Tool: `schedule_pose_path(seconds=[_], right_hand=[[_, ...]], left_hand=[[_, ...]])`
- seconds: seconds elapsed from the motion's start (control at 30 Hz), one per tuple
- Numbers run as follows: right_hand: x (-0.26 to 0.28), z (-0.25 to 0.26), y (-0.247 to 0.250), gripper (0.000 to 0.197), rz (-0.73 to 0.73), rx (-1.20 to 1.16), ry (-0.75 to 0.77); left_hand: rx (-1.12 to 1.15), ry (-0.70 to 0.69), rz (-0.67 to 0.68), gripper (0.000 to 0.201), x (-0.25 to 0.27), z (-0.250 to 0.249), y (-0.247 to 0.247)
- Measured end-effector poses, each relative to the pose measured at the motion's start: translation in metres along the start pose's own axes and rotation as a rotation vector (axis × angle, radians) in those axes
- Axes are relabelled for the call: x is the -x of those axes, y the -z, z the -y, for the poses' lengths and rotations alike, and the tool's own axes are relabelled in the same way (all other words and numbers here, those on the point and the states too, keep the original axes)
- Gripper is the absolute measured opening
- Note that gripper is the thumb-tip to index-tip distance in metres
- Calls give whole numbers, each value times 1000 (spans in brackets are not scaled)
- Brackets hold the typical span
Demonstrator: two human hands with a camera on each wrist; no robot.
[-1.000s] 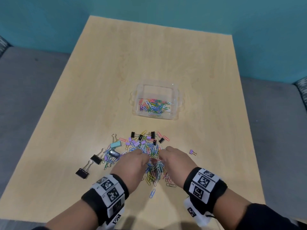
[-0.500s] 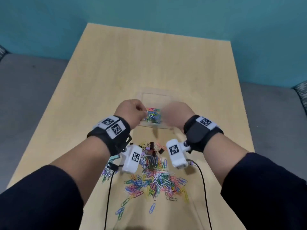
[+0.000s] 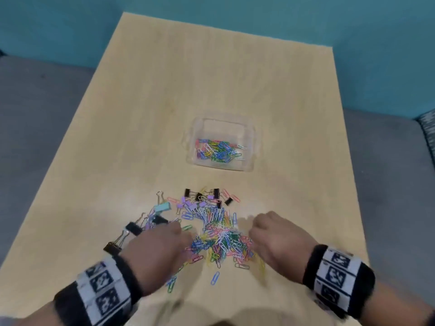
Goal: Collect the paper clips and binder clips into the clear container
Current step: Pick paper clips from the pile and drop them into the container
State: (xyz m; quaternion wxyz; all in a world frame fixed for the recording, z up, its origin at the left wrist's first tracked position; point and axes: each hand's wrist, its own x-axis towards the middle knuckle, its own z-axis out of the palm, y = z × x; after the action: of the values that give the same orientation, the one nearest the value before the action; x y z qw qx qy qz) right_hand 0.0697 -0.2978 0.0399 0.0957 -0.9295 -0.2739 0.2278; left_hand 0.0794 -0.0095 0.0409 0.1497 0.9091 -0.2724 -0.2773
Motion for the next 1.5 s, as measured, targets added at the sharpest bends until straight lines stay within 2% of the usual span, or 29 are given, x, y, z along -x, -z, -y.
schedule_pose_path(seconds=[0.07,0.13,0.2,0.23,0.33,0.4,0.47,0.5,0.53,0.6,0.63,0.7,0.8,1.03,1.1,1.2,1.5], right_hand=[[27,9,-23,12,113,145,74],[39,15,-39,15,175,203,101],[37,20,-51,12,160,241,112],[30,23,-55,12,127,249,115],[3,36,-62,18,22,223,146],[-8,42,-61,15,-45,167,134],[-7,41,-56,13,-117,94,21],[-4,42,-56,20,-137,50,-70],[0,42,-57,34,-130,13,-169],[7,46,-63,77,-18,-58,-316],[7,49,-67,93,16,-79,-342],[0,57,-75,101,6,-70,-339],[-17,66,-78,88,-73,-56,-333],[-33,67,-62,58,-68,68,-279],[-33,67,-51,58,-57,97,-240],[-34,65,-42,44,-12,116,-215],[-43,45,-27,43,69,46,-230]], left_hand=[[-154,41,204,24,27,-6,-28],[-185,41,288,21,40,-9,-48],[-232,-3,171,23,38,-10,-69],[-258,-25,56,18,32,-10,-76],[-225,-44,-123,12,9,-23,-78],[-169,31,-195,19,0,-25,-73],[-68,149,-242,30,2,-24,-65],[-22,197,-259,38,4,-24,-64],[13,231,-243,50,6,-25,-65],[35,249,-152,80,9,-31,-71],[24,243,-130,91,7,-35,-75],[-17,242,-114,99,-1,-45,-83],[-53,252,-158,93,-17,-52,-88],[-77,240,-269,53,-43,-42,-84],[-106,198,-263,49,-46,-37,-81],[-139,165,-231,41,-51,-36,-72],[-132,167,-158,18,-58,-29,-59]])
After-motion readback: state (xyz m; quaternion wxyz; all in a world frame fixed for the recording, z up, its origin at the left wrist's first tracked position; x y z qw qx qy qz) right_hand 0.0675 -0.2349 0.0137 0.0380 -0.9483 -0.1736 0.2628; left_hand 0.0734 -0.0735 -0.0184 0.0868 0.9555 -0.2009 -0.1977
